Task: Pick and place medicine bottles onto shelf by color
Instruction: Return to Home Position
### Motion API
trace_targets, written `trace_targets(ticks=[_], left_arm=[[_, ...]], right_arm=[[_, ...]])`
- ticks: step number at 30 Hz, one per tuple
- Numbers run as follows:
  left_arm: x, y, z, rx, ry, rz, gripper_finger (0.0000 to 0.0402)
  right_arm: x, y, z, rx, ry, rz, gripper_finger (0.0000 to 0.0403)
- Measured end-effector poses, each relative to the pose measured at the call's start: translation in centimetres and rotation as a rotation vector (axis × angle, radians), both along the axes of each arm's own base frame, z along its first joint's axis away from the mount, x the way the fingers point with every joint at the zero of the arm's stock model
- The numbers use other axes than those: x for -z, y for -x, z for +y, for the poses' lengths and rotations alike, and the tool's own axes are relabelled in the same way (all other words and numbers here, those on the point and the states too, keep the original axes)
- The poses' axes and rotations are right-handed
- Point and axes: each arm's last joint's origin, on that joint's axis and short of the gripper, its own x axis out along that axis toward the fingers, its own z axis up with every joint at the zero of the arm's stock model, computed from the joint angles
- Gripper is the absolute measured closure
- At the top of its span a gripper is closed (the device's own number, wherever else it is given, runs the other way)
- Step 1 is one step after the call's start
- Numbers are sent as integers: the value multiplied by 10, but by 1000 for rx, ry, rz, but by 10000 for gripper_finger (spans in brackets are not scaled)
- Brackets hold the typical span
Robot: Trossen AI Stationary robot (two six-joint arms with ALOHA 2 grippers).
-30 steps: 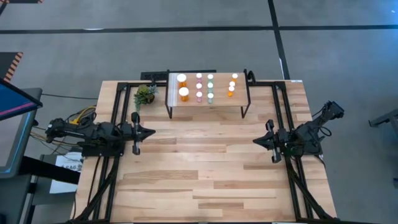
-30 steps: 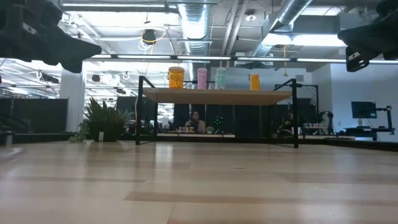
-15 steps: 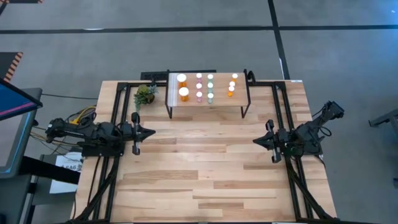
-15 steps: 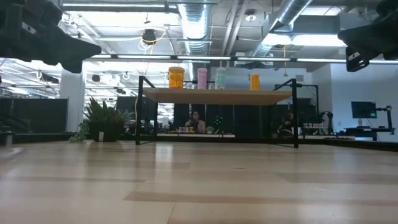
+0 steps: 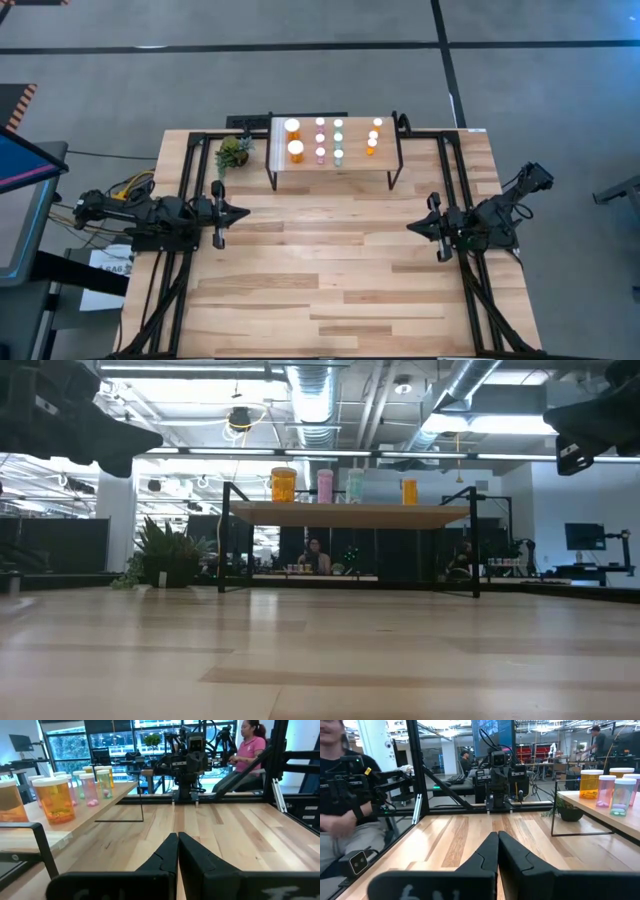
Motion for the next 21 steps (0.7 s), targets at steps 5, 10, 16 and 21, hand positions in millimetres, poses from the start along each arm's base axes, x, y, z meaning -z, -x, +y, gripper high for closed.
trace_targets(ticks=[5, 10, 16, 21], left_arm=[[0, 0, 0, 0, -3, 0, 401], [0, 0, 0, 0, -7, 0, 401], [0, 0, 0, 0, 1, -1, 401], [0, 0, 0, 0, -3, 0, 401]], right_arm=[[0, 0, 0, 0, 0, 0, 374], [0, 0, 0, 0, 0, 0, 375], [0, 0, 0, 0, 0, 0, 374], [0, 0, 0, -1, 0, 0, 374]])
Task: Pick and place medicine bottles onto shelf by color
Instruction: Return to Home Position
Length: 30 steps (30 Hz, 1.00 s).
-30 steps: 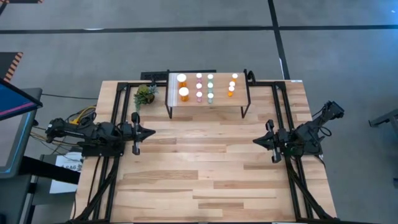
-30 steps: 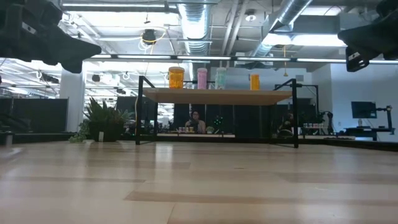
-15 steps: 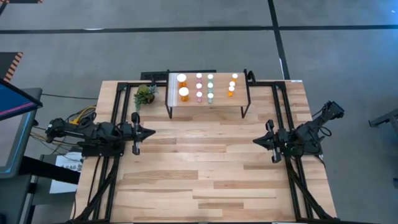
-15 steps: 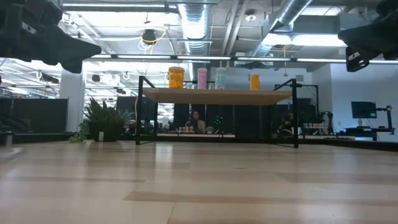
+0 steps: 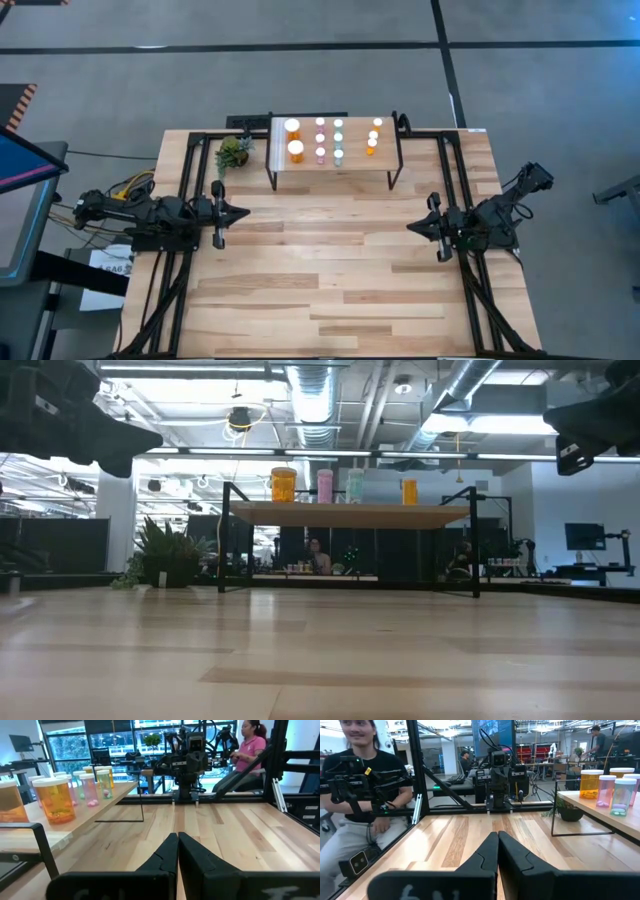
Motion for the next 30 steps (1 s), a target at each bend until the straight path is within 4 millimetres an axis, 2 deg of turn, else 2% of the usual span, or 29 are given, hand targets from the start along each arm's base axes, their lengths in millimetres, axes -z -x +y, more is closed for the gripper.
trace_targets(ticks=[30], left_arm=[[0, 0, 0, 0, 4, -1, 401]], right_arm=[[0, 0, 0, 0, 0, 0, 374]])
